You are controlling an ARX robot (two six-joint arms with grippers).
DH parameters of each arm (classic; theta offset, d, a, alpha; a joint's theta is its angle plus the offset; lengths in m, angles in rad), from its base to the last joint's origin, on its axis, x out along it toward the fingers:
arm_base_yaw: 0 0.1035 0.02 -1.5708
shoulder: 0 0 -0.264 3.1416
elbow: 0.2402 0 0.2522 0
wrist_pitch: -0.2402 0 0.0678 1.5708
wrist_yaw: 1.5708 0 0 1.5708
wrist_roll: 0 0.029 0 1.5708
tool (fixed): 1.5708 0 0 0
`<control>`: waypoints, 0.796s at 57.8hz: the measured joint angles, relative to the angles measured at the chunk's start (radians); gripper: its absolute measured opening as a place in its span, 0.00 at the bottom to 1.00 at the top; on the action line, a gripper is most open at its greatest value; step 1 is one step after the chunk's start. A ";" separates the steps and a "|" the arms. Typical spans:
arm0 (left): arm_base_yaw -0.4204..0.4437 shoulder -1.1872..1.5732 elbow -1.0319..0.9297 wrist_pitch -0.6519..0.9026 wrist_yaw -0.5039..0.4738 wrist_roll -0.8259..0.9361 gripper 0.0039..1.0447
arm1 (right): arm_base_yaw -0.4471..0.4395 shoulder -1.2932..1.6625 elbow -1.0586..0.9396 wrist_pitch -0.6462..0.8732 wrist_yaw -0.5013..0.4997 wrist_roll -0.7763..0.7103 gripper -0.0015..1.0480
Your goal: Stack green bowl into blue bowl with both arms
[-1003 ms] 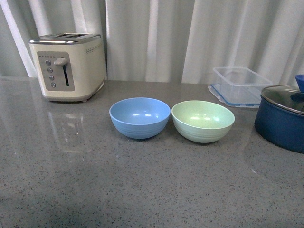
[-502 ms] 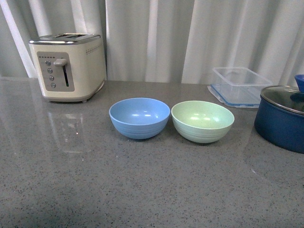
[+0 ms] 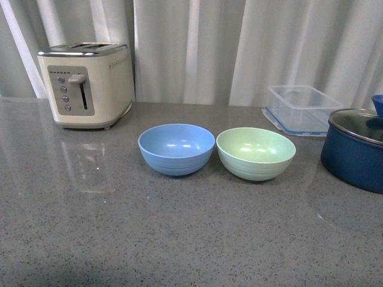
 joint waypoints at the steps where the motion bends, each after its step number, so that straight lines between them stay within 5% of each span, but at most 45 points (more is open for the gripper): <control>1: 0.000 -0.004 0.000 -0.005 0.000 0.000 0.03 | 0.000 0.000 0.000 0.000 0.000 0.000 0.90; 37: 0.000 -0.190 0.000 -0.188 0.000 0.000 0.03 | 0.000 0.000 0.000 0.000 0.000 0.000 0.90; 46: 0.000 -0.343 0.000 -0.362 0.000 0.000 0.03 | 0.000 0.000 0.000 0.000 0.000 0.000 0.90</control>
